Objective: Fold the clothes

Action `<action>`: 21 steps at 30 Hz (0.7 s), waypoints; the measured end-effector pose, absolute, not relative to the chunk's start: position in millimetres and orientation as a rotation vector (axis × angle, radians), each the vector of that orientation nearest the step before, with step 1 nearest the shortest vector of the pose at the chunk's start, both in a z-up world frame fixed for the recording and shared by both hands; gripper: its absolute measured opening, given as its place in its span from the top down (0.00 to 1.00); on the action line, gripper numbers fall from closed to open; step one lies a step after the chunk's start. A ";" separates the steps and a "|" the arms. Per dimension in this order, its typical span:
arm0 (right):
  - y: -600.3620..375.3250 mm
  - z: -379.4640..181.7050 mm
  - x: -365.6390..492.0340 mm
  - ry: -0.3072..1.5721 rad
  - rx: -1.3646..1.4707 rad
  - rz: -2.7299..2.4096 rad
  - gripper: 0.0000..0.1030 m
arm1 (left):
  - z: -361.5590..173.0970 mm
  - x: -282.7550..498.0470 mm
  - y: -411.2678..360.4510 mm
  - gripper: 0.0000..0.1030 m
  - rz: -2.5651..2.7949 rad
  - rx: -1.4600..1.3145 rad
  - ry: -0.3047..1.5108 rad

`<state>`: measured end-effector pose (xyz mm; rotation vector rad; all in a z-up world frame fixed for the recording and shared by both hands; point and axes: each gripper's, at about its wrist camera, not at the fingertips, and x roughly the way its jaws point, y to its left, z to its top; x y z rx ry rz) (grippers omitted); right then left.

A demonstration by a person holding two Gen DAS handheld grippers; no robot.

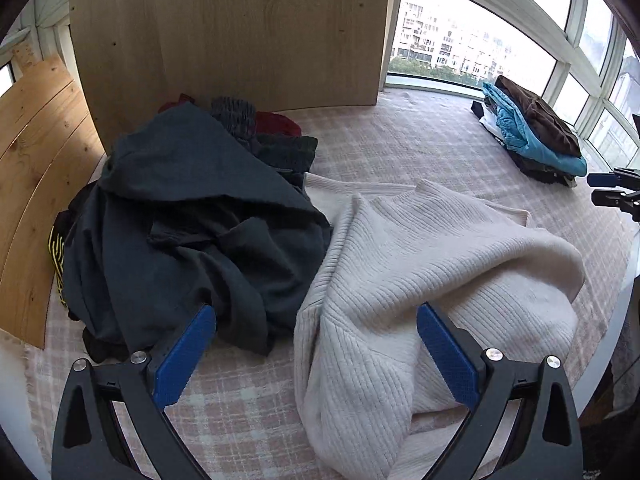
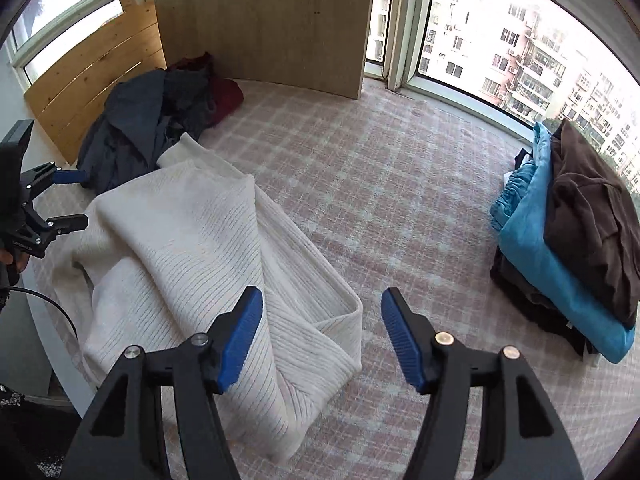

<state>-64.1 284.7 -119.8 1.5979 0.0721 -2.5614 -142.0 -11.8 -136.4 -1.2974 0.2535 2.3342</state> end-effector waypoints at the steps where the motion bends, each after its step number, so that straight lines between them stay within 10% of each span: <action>1: 280.7 -132.2 -76.1 0.084 1.624 -2.515 0.41 | -142.3 -143.3 -1.3 0.02 2.299 -1.300 0.275; 5: 262.1 -178.6 -112.9 0.079 1.735 -2.284 0.41 | -169.0 -134.2 32.3 0.05 2.211 -1.325 0.381; 7: 250.6 -188.7 -115.1 0.102 1.704 -2.234 0.41 | -181.0 -131.3 39.0 0.33 2.165 -1.381 0.386; 10: 243.1 -192.5 -109.1 0.100 1.686 -2.176 0.91 | -193.3 -123.8 37.6 0.57 2.077 -1.434 0.295; 15: 253.6 -169.9 -83.1 0.001 1.647 -2.130 0.93 | -194.5 -106.5 32.8 0.89 2.041 -1.449 0.223; 21: 262.6 -157.0 -7.5 0.142 1.722 -2.023 0.98 | -180.1 -64.6 25.1 0.89 2.002 -1.454 0.206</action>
